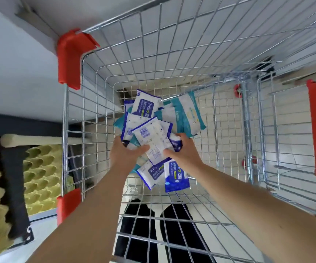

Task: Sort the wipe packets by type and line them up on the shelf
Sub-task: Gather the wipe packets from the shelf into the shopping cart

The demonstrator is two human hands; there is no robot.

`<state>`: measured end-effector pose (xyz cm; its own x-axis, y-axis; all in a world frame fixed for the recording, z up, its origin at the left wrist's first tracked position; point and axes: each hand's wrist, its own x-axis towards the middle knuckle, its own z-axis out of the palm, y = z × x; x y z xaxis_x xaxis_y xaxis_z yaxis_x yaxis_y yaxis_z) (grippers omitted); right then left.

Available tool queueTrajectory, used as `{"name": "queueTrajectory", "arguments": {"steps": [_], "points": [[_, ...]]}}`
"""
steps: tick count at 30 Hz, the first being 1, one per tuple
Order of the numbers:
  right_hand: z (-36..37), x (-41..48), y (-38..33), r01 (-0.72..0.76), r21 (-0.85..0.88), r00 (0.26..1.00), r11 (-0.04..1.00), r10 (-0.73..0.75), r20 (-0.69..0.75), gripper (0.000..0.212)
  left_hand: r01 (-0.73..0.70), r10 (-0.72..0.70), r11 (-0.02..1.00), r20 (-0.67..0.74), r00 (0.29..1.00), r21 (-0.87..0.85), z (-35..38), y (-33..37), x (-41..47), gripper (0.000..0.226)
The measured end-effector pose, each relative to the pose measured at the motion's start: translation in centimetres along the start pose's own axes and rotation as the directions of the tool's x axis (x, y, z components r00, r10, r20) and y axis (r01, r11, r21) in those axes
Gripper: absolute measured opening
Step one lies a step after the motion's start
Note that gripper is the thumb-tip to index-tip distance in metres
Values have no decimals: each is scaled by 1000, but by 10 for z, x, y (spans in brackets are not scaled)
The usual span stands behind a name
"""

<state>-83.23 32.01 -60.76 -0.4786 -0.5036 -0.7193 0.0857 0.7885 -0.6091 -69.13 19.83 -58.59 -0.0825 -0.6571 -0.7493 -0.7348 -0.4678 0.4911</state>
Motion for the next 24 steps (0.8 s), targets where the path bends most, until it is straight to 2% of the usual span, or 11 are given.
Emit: {"name": "queueTrajectory", "arguments": {"steps": [3, 6, 9, 13, 18, 21, 24], "points": [[0, -6, -9, 24, -236, 997, 971, -40, -66, 61, -21, 21, 987, -3, 1000, 157, -3, 7, -4, 63], [-4, -18, -23, 41, -446, 989, 894, -100, -109, 70, -65, 70, 946, -3, 998, 317, -11, 15, -14, 65], [-16, -37, -45, 80, -607, 987, 791, -148, -63, 64, -151, 166, 826, 22, 986, 543, -22, 28, -38, 57], [-32, -74, -87, 228, -664, 957, 712, -288, 20, 50, -248, 300, 652, 57, 952, 717, -48, 59, -85, 32], [-53, -146, -159, 405, -633, 882, 660, -464, 81, 48, -300, 491, 508, 15, 871, 808, -98, 106, -165, 24], [-63, -197, -203, 526, -665, 787, 530, -600, 145, 35, -317, 593, 497, -49, 804, 808, -137, 123, -221, 27], [-65, -253, -248, 630, -664, 681, 403, -697, 224, 35, -333, 678, 532, -157, 718, 778, -180, 126, -276, 34]]}}
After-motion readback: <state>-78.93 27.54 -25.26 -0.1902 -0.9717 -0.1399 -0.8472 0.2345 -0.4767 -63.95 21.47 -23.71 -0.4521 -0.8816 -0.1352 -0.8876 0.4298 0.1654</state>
